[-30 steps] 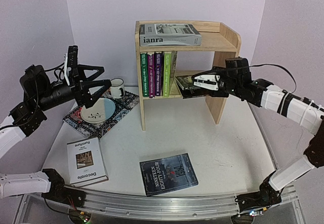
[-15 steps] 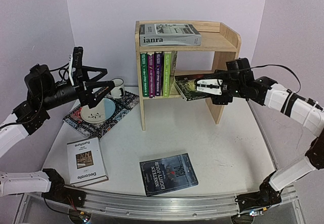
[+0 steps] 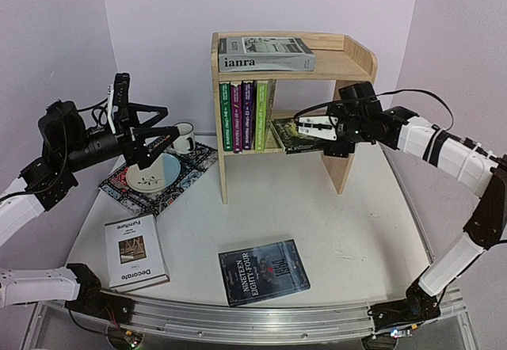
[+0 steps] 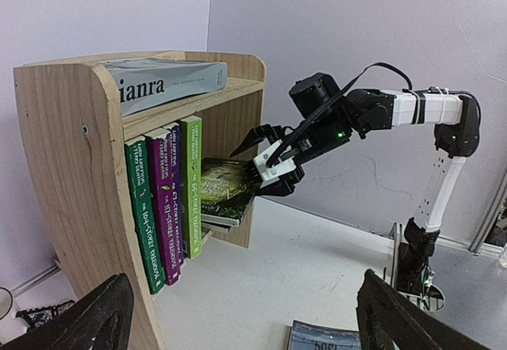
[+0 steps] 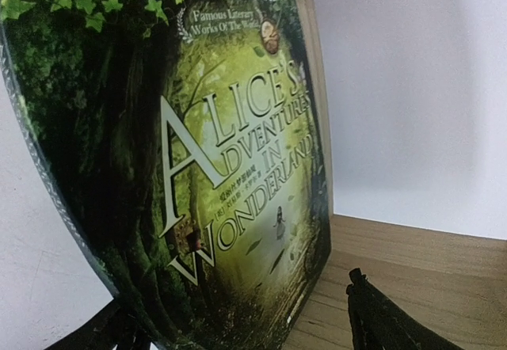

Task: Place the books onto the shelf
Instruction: Place the book on the book pile on the shelf.

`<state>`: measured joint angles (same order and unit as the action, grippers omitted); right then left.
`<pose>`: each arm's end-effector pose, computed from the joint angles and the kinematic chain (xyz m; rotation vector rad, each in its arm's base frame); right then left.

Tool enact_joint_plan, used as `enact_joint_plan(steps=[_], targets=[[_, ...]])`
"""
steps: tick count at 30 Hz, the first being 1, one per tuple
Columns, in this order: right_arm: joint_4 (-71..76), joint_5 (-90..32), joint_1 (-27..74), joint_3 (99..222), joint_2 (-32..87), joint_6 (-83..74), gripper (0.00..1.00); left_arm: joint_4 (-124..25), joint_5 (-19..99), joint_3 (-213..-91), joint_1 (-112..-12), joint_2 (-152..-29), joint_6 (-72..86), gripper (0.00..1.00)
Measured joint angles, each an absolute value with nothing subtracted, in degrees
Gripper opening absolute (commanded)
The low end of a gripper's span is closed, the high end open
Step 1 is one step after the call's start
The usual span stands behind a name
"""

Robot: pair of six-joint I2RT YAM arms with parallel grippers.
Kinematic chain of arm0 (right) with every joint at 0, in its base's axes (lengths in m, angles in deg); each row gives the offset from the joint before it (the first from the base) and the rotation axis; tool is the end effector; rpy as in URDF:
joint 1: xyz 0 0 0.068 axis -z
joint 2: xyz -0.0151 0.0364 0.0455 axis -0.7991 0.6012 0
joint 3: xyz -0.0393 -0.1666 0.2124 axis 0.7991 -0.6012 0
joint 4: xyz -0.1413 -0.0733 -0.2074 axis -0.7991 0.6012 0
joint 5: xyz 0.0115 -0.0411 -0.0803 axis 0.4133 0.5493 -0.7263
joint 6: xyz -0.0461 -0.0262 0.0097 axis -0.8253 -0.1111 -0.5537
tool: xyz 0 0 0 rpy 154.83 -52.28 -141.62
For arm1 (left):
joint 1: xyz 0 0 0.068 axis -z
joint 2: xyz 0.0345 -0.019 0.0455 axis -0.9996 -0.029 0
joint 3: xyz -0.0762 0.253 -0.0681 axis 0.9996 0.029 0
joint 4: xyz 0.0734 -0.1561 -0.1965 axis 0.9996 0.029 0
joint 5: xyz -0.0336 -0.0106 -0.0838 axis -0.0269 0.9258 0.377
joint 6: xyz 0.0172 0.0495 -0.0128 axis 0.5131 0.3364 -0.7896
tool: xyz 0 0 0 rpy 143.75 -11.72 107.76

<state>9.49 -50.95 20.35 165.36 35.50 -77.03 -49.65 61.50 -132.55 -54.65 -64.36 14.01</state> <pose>0.3171 0.1930 0.3699 -1.3109 1.3657 -0.6361 0.1514 -0.1222 0.3982 0.8017 1.3319 -0.9168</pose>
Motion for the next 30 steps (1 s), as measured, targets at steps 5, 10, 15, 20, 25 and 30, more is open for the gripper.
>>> enact_joint_plan(steps=[5,10,15,20,25,30], targets=[[11.0,-51.2,20.9,166.5,37.8,-77.0,0.85,-49.7,61.6,-132.5,-54.6,-64.4,14.0,1.00],[11.7,-51.3,21.6,168.1,38.5,-77.0,0.85,-49.7,61.5,-132.1,-54.6,-63.7,14.0,1.00],[12.8,-51.3,21.8,170.3,39.6,-76.8,0.85,-49.7,61.6,-131.7,-54.6,-63.5,14.0,1.00],[13.9,-51.1,22.0,171.2,40.1,-76.1,0.86,-49.7,61.6,-131.7,-54.6,-63.5,14.0,1.00],[14.5,-51.0,22.1,171.5,40.2,-75.3,0.88,-49.7,61.6,-131.7,-54.6,-63.5,14.0,0.99],[16.0,-50.2,22.3,171.4,40.2,-74.0,0.90,-49.7,61.6,-131.7,-54.6,-63.5,14.0,1.00]])
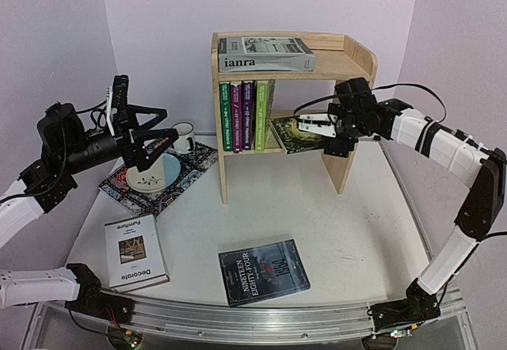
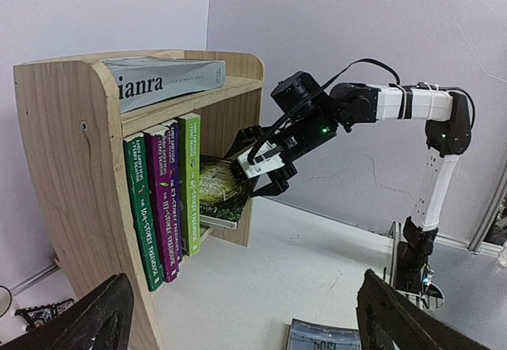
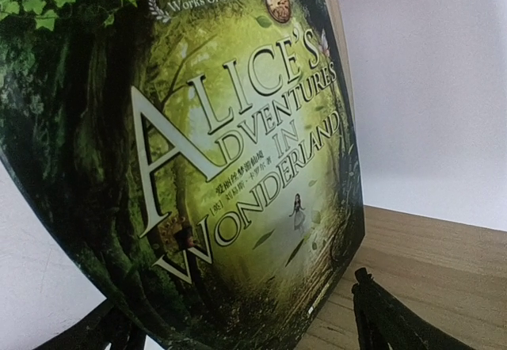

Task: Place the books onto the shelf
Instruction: Place the book on the book pile on the shelf.

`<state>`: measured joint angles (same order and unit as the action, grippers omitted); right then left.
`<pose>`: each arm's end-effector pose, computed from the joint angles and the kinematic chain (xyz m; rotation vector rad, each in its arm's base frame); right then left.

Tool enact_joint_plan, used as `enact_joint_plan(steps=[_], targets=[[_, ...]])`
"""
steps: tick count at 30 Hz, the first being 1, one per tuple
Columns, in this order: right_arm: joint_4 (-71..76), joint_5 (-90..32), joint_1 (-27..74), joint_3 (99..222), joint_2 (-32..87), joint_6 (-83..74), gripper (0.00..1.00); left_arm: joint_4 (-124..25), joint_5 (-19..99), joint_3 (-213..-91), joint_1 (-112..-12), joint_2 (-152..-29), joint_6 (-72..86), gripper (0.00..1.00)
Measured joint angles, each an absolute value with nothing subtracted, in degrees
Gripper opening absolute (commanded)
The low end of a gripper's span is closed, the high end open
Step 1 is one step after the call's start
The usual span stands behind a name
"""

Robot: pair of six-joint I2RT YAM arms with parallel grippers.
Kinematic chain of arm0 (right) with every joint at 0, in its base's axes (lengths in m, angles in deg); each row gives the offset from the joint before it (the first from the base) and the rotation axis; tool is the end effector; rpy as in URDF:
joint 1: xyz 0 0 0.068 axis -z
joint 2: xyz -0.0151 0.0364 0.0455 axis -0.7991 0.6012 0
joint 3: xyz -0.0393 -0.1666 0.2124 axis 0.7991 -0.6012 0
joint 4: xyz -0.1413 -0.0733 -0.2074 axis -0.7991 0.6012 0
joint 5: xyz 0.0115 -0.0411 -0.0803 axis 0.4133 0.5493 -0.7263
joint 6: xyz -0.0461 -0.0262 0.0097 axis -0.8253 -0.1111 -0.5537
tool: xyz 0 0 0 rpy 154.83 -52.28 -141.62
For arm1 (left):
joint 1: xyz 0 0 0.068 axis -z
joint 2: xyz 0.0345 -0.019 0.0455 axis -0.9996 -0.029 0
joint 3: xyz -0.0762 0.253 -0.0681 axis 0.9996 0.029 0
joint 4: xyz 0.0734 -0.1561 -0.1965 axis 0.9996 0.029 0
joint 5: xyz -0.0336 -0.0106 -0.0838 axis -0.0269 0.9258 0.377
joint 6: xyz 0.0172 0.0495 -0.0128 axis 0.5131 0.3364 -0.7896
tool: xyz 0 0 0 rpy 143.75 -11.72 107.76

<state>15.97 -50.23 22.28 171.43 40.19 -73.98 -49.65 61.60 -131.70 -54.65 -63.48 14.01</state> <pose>0.3386 0.1918 0.3663 -1.3266 1.4695 -0.6039 0.1487 -0.1205 0.3957 0.8030 1.3309 -0.9180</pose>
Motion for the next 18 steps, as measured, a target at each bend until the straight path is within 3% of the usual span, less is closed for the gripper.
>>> enact_joint_plan(steps=[18], targets=[[16.9,-43.5,22.3,166.6,36.1,-66.4,0.95,-49.7,62.0,-131.6,-54.6,-63.8,13.9,1.00]])
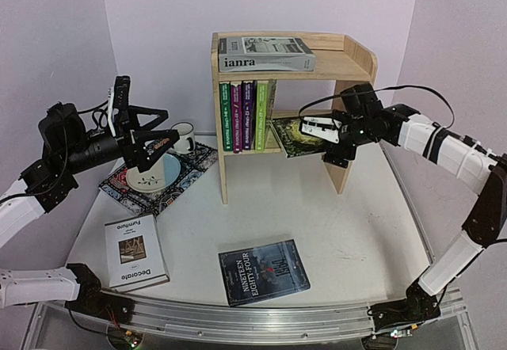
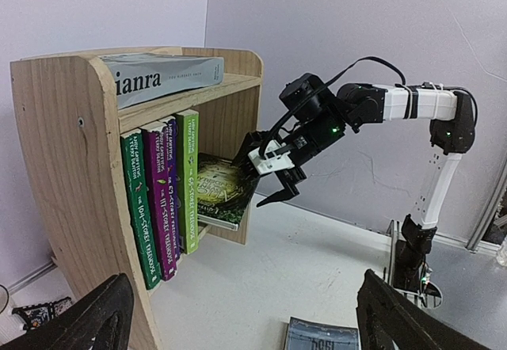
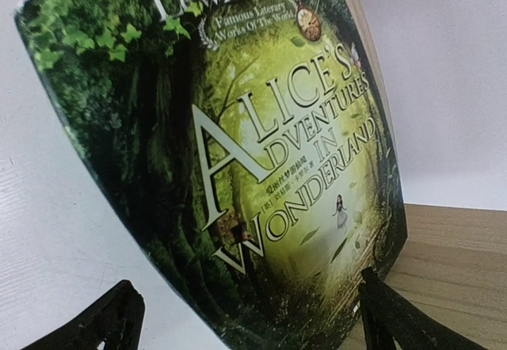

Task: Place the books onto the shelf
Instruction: Place the book on the book pile on the shelf, then adjust the book at the book pile on the shelf.

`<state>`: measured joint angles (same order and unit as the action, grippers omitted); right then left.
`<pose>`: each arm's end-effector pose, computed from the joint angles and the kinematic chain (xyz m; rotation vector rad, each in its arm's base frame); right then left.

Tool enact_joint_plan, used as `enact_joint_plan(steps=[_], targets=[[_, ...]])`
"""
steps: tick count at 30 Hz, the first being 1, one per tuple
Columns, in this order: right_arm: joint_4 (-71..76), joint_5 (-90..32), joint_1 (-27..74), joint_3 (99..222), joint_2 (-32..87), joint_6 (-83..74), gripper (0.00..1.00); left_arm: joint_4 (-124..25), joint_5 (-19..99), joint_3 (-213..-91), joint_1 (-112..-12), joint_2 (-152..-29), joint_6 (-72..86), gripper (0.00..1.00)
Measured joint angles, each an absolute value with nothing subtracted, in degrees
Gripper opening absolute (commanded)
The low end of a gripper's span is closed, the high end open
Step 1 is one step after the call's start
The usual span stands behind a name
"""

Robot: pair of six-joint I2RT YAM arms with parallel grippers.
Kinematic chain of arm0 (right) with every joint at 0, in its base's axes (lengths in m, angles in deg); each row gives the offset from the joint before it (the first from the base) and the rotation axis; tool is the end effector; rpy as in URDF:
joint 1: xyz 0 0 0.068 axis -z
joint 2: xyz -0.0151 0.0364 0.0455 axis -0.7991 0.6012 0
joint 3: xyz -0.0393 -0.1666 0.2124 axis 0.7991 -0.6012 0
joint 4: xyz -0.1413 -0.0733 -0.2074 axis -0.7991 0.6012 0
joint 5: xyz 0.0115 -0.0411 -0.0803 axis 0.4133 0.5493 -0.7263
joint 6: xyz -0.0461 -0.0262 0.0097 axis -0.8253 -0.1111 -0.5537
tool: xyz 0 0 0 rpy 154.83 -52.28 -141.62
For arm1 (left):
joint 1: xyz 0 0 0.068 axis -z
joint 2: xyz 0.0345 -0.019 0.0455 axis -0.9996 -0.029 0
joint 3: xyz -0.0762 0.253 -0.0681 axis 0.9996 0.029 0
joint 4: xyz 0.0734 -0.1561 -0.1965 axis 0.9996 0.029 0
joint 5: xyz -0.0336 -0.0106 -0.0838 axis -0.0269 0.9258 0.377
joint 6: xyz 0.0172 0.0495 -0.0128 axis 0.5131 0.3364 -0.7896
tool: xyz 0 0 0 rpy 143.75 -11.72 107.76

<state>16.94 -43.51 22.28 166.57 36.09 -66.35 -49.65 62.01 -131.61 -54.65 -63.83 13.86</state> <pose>0.3201 0.1856 0.3602 -1.2972 1.5110 -0.4009 0.1500 -0.1216 0.3941 0.8082 1.3380 -0.9258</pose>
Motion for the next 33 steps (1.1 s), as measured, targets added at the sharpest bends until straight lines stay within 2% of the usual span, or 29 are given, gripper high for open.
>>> enact_joint_plan(steps=[8,11,19,25,26,33], targets=[[16.8,-37.1,22.3,163.7,27.7,-60.8,0.94,-49.7,62.0,-131.6,-54.6,-63.8,13.8,0.99],[16.8,-33.8,22.3,161.4,24.0,-56.9,0.89,-49.7,62.0,-131.6,-54.6,-63.8,13.8,1.00],[14.9,-28.0,22.3,156.0,19.4,-34.4,0.52,-49.6,62.0,-130.9,-54.6,-63.4,13.8,1.00],[12.8,-29.9,22.3,152.4,19.3,-13.9,0.04,-49.6,62.0,-130.7,-54.6,-63.4,13.8,1.00],[12.5,-30.3,22.3,152.3,19.3,-10.6,0.00,-49.6,62.0,-130.7,-54.6,-63.4,13.8,1.00],[7.7,-30.6,22.3,150.1,19.4,5.4,0.00,-49.7,62.3,-130.7,-54.6,-63.4,13.6,1.00]])
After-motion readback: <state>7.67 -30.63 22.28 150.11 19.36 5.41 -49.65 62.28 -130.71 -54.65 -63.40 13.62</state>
